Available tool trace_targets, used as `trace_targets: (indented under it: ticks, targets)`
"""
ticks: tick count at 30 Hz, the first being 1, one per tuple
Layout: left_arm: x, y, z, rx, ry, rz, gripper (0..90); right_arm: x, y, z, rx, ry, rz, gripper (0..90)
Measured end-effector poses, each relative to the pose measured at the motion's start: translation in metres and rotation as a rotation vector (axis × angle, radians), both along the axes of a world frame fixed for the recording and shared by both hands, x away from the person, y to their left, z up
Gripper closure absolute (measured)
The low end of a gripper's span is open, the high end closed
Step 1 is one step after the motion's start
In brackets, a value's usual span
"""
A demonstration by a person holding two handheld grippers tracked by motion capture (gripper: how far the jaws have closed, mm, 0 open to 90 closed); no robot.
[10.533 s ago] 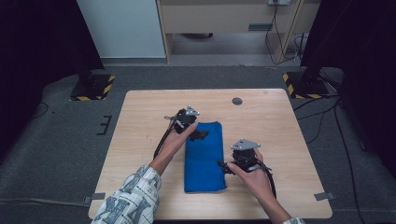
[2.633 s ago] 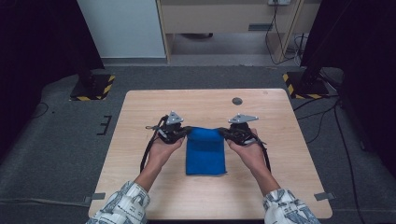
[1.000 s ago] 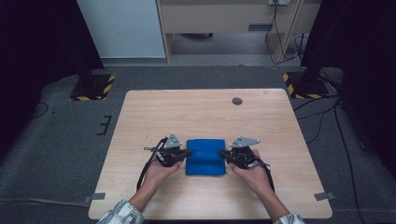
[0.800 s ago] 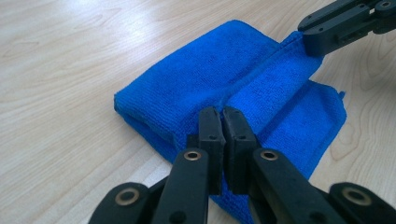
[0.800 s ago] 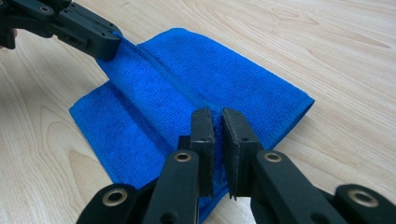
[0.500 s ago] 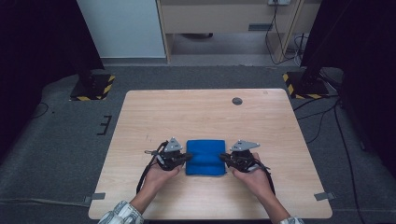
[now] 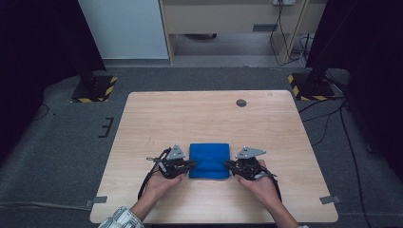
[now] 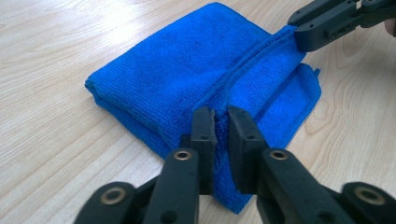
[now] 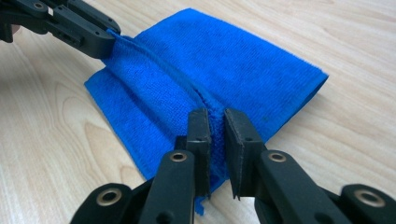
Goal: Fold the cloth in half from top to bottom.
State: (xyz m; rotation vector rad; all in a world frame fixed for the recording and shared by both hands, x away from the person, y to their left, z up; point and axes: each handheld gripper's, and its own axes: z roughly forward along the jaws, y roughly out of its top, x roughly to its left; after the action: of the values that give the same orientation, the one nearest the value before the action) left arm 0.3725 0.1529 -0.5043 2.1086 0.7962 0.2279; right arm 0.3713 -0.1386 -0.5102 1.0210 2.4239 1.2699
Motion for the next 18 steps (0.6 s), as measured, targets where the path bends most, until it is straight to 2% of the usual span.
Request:
trace_targets:
  ticks: [8, 11, 17, 18]
  targets:
    - [-0.006, 0.007, -0.002, -0.001, 0.009, -0.009, 71.0, -0.010, -0.003, -0.004, 0.006, 0.021, 0.020, 76.0]
    - [-0.008, 0.007, -0.002, 0.004, 0.009, -0.018, 70.8, -0.012, -0.003, -0.005, 0.005, 0.025, 0.026, 75.2]
    - [-0.013, 0.010, 0.002, -0.003, 0.004, -0.033, 69.2, -0.015, -0.004, -0.004, 0.006, 0.031, 0.031, 72.8]
    - [-0.014, 0.010, 0.004, 0.004, -0.002, -0.038, 66.4, -0.016, -0.005, -0.004, 0.007, 0.030, 0.038, 71.7]
